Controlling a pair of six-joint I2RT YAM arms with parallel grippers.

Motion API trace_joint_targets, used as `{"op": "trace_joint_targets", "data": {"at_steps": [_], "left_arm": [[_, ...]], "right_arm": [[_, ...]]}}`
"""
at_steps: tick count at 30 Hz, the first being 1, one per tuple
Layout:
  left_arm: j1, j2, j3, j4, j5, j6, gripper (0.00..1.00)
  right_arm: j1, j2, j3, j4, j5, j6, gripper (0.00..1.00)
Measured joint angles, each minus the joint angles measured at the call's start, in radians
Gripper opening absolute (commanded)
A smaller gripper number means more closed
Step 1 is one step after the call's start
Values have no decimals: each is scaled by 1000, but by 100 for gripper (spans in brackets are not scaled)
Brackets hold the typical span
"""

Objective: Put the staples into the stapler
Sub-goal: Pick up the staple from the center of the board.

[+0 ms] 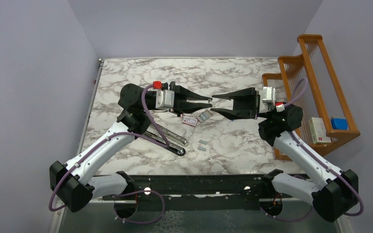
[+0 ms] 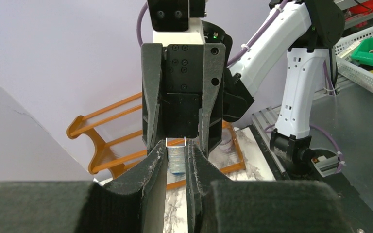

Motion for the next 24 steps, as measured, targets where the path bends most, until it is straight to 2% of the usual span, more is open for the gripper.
{"op": "trace_joint_targets", "data": {"at_steps": [5,9,12,15,19,21,24], "left_arm": [[0,-14,-7,-1,-29,30,0],[0,-35,-14,-29,-51,84,0],[1,-40,-14,-80,-63,138,0],[2,-37,-9,-195,-73,225,0],[2,8,71,-451,-84,379,0],[2,33,105,-564,-95,444,0],[2,67,119,-696,-116,520,0]], "right_arm": [[0,-70,-7,-84,88,-54,60],[0,-146,-13,-156,275,-95,71],[1,-197,-10,-260,473,-128,73],[4,-203,58,-476,721,-161,76],[5,-85,294,-859,1059,-177,79],[0,2,389,-1037,1163,-183,80],[-21,132,458,-1258,1196,-179,80]]}}
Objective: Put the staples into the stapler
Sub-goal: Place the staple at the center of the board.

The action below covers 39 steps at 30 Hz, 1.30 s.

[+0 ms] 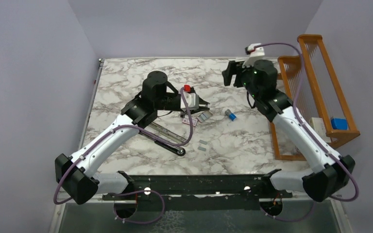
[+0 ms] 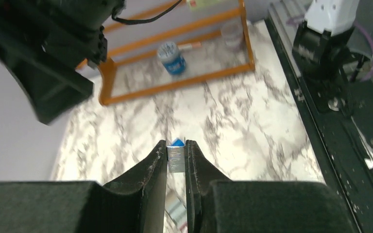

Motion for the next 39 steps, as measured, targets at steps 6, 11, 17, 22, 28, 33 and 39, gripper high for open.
{"op": "trace_joint_targets", "data": {"at_steps": [6,11,17,22,28,33,39], "left_arm": [[-19,98,0,-171,-79,92,0],[-104,219,4,-273,-208,170,0],[-197,402,39,-388,-367,256,0],[-242,547,134,-473,-468,308,0],[-277,648,188,-540,-573,350,0],[-284,684,198,-578,-645,376,0],[-283,709,204,-599,-671,381,0]], "right_arm": [[-89,148,-52,-265,-121,70,80],[-203,82,-146,-260,-266,201,81],[-219,-272,-397,-16,-276,323,81],[-218,-412,-414,137,-282,313,82],[-218,-409,-411,155,-285,269,82],[-218,-405,-412,156,-300,258,82],[-218,-385,-412,157,-332,257,82]]}}
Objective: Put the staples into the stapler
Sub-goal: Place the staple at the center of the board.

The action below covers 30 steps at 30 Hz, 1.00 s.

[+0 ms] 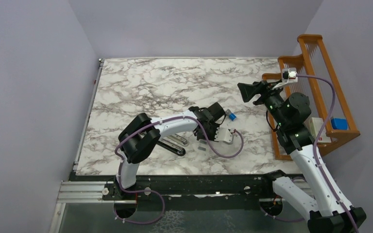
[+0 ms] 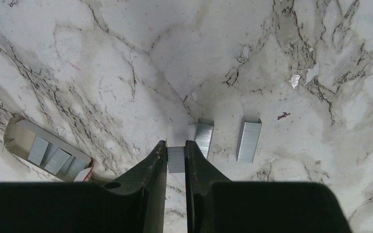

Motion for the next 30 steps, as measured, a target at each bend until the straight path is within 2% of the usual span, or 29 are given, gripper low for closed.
{"op": "trace_joint_targets", "data": {"at_steps": [25,30], "left_arm": [[2,80,44,0,-26,3,0],[2,80,45,-1,-27,6,12]], "right_arm": [[0,26,0,3,-62,-12,82],[0,27,0,4,-71,-12,82]]}}
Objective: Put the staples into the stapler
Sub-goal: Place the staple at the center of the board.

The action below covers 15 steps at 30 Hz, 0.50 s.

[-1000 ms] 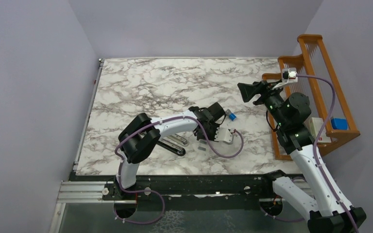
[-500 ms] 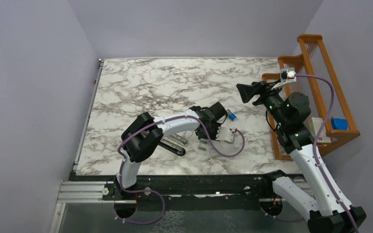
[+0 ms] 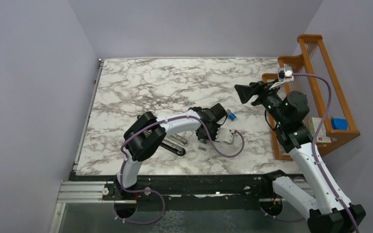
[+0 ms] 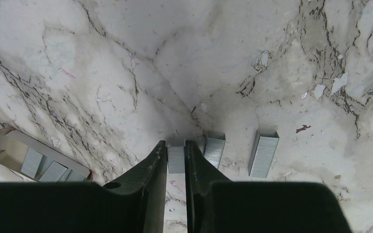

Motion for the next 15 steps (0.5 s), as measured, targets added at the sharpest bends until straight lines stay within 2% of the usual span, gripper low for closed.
{"op": "trace_joint_targets", "data": {"at_steps": [7,15], "left_arm": [[0,0,0,0,0,0,26],[0,0,0,0,2,-1,31]], "right_arm": [[0,0,0,1,-8,0,82],[0,0,0,1,-11,0,82]]}}
